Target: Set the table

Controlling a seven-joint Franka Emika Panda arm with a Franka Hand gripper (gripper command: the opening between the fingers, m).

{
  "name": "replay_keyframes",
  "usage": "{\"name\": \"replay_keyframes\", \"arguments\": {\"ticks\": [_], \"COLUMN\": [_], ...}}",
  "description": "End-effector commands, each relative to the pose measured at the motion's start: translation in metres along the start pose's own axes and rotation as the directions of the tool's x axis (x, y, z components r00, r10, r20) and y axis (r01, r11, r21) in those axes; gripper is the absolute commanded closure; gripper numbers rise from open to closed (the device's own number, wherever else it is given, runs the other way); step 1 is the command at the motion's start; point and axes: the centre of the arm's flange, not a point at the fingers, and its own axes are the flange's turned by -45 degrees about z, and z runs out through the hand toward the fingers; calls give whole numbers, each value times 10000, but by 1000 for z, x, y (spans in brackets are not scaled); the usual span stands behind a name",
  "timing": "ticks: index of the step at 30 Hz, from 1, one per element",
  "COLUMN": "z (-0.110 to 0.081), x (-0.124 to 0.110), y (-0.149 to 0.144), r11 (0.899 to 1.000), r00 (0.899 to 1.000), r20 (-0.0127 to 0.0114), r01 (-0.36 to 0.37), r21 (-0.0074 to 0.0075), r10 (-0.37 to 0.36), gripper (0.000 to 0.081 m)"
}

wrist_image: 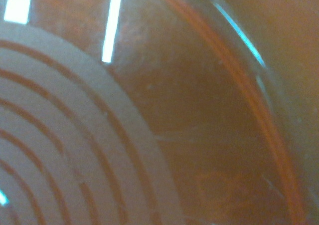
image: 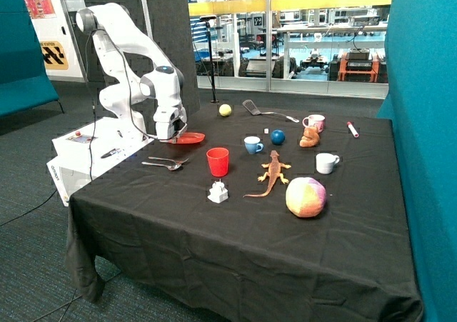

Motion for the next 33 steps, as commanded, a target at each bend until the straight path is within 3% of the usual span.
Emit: {"name": "replay_keyframes", "arguments": {"ticks": [1,18,33], "z": [7,1,18], "x": [-19,18,-5], "y": [6,5,-1], "r11": [9998,9999,10000], "r00": [9998,9999,10000], "r20": [-39,-38,-38], "r01": [-175,106,71], "r21": [-52,-53,-52], "r10": [174,-106,-71], "gripper": [808,808,808]}}
